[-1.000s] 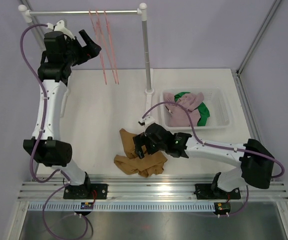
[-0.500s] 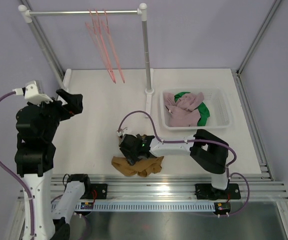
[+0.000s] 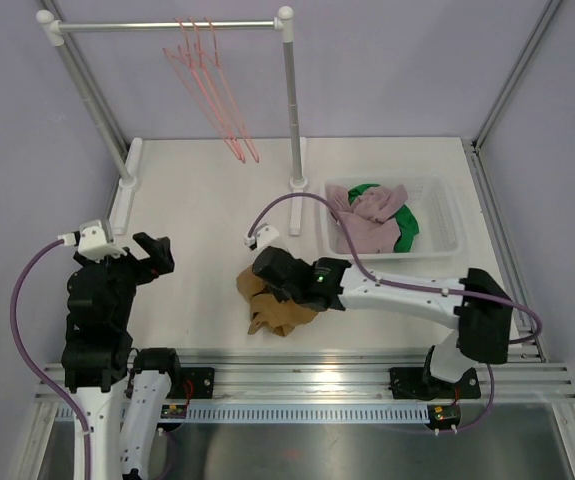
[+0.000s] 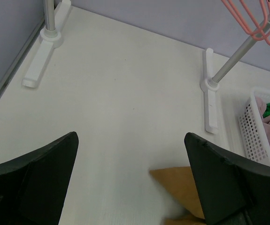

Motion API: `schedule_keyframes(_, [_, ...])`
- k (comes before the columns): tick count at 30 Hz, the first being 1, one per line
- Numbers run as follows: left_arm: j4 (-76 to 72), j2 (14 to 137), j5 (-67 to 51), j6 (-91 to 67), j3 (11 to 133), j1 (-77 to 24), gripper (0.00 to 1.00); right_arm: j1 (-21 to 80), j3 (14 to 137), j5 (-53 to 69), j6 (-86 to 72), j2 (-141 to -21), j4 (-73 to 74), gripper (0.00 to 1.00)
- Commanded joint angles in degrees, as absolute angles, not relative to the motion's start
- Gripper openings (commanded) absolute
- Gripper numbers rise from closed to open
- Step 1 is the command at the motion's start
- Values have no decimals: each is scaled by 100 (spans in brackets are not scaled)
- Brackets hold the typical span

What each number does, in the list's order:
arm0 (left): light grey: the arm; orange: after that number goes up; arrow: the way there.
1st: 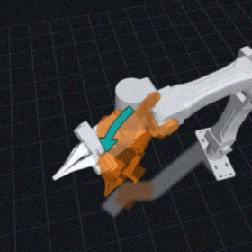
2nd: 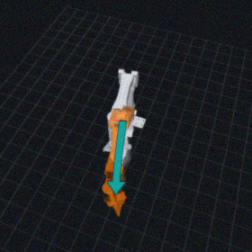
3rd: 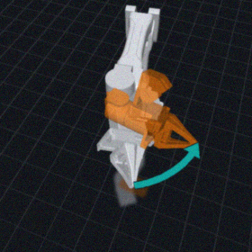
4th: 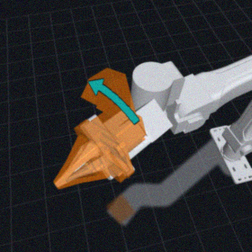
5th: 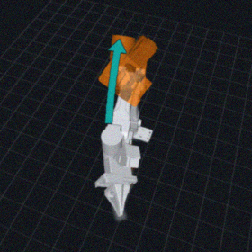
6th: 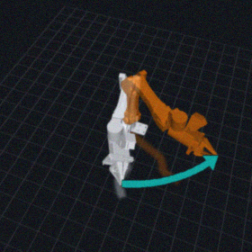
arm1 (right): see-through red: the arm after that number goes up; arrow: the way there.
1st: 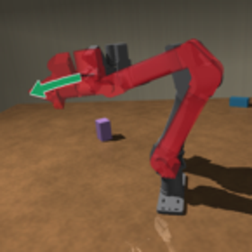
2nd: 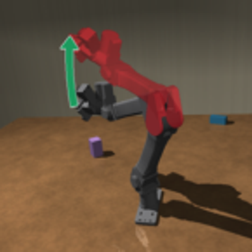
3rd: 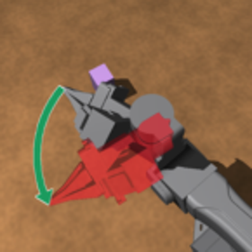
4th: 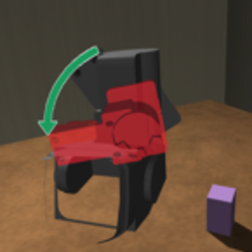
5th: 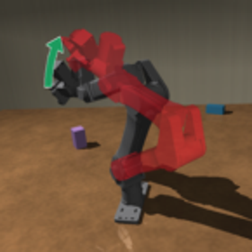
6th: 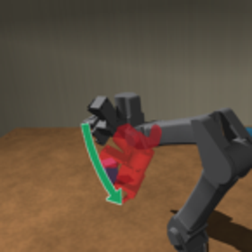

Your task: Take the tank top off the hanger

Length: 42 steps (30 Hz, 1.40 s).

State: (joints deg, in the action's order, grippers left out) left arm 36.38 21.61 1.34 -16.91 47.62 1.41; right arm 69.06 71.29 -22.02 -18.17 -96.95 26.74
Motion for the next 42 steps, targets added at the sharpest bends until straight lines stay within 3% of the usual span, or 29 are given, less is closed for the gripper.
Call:
schedule_keyframes(1, [3190,2171,255,-1591,4746,88,99,6803,7619,-3303,-1547,-8660,2908,0])
schedule_keyframes(10, [3164,2223,325,-1573,4729,44,99,5293,8613,-4447,-916,-7569,3789,0])
schedule_keyframes(22, [3190,2215,448,-1556,4720,44,99,2831,7526,-5247,-44,-7541,1550,0])
schedule_keyframes(24, [3173,2197,431,-1556,4720,35,99,2664,6822,-4976,-131,-7619,705,0])
schedule_keyframes(27, [3164,2180,422,-1556,4711,44,99,2392,6417,-4432,-895,-8118,694,0])
schedule_keyframes(35, [3173,2171,430,-1564,4711,44,99,2215,6153,-3640,-2267,-9123,1661,0])
schedule_keyframes(40, [3252,2101,632,-1582,4720,44,99,1575,6231,-2725,-2689,-9571,2134,0])
schedule_keyframes(42, [3304,2092,852,-1617,4746,44,99,1486,6328,-2603,-2655,-9694,2267,5])
